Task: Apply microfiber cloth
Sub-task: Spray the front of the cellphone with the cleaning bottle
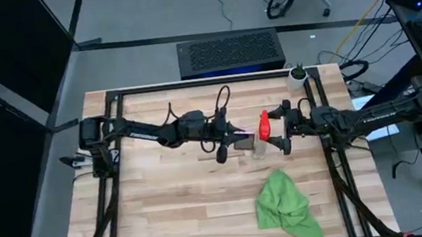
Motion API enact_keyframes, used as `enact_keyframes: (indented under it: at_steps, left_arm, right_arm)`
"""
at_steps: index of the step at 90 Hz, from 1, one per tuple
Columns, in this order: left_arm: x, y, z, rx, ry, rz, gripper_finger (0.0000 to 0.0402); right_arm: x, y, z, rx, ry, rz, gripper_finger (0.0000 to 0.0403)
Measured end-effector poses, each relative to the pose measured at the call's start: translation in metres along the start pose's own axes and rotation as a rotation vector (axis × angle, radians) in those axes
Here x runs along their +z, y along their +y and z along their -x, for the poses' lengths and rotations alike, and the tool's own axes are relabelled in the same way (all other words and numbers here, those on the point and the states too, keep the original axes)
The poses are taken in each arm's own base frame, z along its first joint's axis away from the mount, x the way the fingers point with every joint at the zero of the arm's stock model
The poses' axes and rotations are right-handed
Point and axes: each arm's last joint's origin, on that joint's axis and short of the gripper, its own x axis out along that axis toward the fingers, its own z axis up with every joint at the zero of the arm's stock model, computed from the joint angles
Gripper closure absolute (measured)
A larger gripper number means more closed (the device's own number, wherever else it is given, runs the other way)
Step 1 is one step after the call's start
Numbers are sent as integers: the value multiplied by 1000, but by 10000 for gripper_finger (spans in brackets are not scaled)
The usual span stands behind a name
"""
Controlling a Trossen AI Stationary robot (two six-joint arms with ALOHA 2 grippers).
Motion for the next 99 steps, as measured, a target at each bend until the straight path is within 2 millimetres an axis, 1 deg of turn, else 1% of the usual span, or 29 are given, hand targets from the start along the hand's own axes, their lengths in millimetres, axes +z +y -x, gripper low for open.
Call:
enact_keyframes:
  at_steps: [23, 57, 90, 99]
  left_arm:
    - [0, 0, 0, 0, 0, 20, 386]
    - [0, 0, 0, -1, -3, 19, 386]
    - [0, 0, 0, 0, -1, 20, 386]
    - [6, 1, 4, 5, 0, 18, 386]
  right_arm:
    - [0, 2, -8, 2, -22, 71, 19]
    - [0, 1, -9, -32, -29, 108, 19]
    - [-1, 1, -9, -21, -23, 59, 19]
    - [-1, 1, -9, -19, -23, 52, 19]
